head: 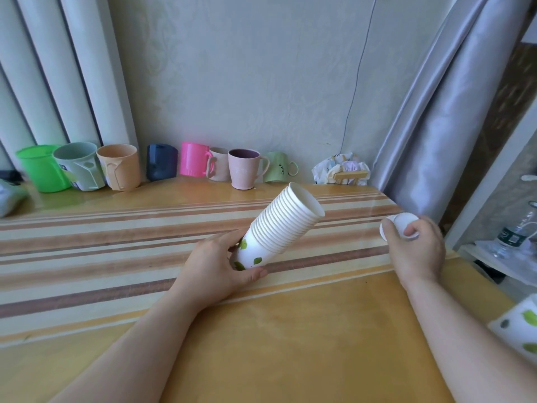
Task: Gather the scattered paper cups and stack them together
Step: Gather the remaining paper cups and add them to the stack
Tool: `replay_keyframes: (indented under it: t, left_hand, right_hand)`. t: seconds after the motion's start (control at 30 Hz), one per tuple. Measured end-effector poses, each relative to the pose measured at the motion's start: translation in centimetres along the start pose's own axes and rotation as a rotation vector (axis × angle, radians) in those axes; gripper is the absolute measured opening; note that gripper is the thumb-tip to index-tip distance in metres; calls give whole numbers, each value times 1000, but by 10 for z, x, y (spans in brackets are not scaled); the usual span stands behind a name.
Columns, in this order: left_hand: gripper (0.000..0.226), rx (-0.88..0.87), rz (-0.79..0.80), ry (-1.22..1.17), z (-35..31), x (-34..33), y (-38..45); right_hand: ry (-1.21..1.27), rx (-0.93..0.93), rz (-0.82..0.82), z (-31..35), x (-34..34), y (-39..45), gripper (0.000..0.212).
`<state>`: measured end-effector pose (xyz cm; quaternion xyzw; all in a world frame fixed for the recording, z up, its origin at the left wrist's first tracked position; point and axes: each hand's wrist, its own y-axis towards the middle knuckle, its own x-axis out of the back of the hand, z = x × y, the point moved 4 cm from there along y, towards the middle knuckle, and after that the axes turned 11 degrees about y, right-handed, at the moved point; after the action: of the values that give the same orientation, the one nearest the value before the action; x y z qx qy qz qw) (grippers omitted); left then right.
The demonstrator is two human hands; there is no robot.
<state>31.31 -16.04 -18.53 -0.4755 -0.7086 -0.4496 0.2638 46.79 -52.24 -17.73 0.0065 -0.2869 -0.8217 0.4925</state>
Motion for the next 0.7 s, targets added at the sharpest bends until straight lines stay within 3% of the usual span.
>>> replay_keyframes:
  t: [0.1, 0.23, 0.4, 0.53, 0.6, 0.7]
  left_hand:
    - [63, 2, 8, 2, 1, -1, 0]
    - [61, 9, 16, -10, 4, -2, 0]
    - [57, 7, 17, 11, 4, -3, 1]
    - [60, 1, 21, 16, 3, -3, 1]
    - [61, -1, 21, 31, 2, -3, 1]
    - [63, -13, 16, 32, 2, -4, 0]
  right_hand:
    - [-47, 17, -14, 10, 4, -7, 35]
    - [-34, -64, 108, 10, 7, -14, 60]
    - [-305, -120, 368, 10, 1, -18, 68]
    - [-505, -100, 402, 19, 2, -21, 77]
    - [-218, -100, 329, 39, 2, -27, 76]
    - [731, -320, 274, 78, -7, -47, 54]
